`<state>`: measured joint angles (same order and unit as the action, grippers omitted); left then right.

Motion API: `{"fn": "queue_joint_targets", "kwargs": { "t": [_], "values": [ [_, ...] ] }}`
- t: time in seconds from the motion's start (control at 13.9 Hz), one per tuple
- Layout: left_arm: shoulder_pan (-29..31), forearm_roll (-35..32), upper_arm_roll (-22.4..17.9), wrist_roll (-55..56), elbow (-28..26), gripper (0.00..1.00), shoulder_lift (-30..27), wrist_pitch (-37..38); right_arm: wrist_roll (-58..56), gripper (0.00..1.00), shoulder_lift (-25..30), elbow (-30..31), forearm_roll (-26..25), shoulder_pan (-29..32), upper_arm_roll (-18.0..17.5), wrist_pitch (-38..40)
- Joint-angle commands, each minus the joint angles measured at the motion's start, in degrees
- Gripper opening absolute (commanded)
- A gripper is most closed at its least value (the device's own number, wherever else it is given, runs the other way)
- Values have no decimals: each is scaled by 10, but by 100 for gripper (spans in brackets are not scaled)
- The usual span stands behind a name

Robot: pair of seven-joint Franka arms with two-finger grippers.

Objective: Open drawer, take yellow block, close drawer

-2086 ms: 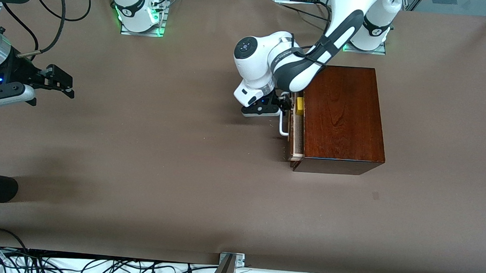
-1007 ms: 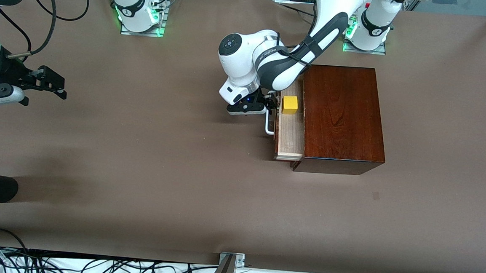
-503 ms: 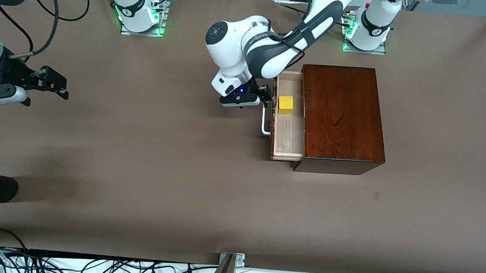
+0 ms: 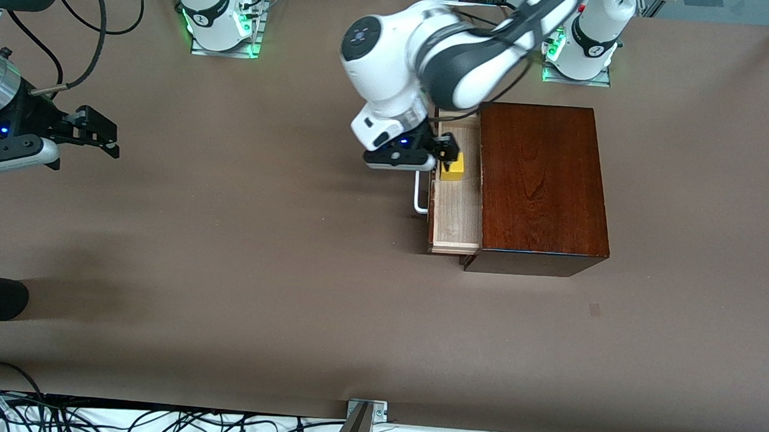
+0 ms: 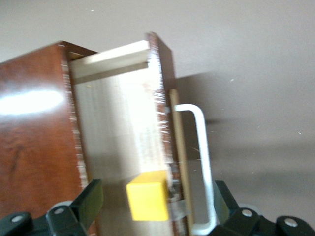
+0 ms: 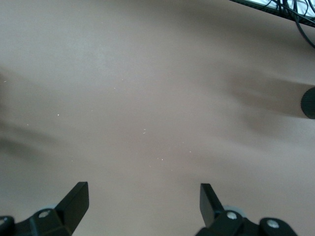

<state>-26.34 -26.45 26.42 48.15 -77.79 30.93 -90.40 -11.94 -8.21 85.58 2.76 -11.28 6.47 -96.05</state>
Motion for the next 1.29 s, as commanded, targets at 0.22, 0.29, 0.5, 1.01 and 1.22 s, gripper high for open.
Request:
{"fn": "queue_joint_targets", "kwargs": {
  "t": [0.22,0.29,0.5,1.01,1.22],
  "values": [
    [150,95,3,-179,-10,100,-103,40,0,100,-49,-1,5,-17,0,-5],
    [194,124,3,-228,-10,100,-118,40,-4,100,-61,0,8,-18,0,-5],
    [294,165,2,-355,-10,100,-151,45,-29,100,-87,2,94,-18,-1,6],
    [244,273,-231,-479,-128,100,-273,-23,-63,100,-108,-2,103,-174,-23,-91],
    [231,258,-241,-472,-197,100,-319,-86,-61,100,-136,-14,84,-249,-24,-144]
  ]
}}
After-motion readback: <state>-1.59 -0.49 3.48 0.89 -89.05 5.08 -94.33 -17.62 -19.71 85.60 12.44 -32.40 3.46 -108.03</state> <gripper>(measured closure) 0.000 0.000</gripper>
